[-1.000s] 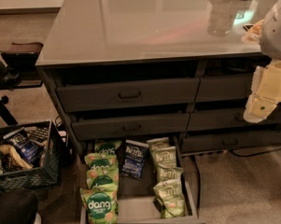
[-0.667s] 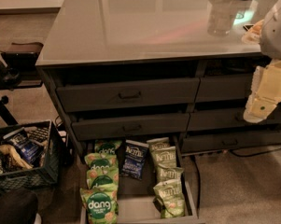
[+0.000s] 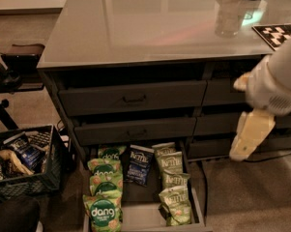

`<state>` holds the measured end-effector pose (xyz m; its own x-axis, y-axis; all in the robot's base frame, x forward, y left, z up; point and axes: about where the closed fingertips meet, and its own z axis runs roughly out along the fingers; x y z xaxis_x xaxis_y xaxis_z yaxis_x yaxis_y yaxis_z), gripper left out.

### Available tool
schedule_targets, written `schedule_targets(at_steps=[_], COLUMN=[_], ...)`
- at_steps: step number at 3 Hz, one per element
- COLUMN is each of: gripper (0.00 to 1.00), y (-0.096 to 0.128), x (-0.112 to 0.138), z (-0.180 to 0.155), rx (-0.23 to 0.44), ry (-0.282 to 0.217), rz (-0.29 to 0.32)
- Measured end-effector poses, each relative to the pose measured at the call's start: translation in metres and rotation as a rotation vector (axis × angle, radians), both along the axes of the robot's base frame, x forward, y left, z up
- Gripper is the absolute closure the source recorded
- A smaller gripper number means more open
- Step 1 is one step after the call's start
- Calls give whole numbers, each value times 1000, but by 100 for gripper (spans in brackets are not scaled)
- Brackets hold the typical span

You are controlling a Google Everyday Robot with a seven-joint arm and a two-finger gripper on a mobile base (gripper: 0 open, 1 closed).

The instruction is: Pick blue chip bag from bottom drawer and place on counter

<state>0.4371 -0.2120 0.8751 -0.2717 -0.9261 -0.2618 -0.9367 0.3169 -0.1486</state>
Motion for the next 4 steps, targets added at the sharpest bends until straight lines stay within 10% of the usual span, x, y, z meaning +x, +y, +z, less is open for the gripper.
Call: schedule_targets(at_steps=[2,4], gripper=[0,0], y=[25,38], x=[2,15], z=[-119,-152], rx=[104,127], ry=[54,38], rz=[45,49])
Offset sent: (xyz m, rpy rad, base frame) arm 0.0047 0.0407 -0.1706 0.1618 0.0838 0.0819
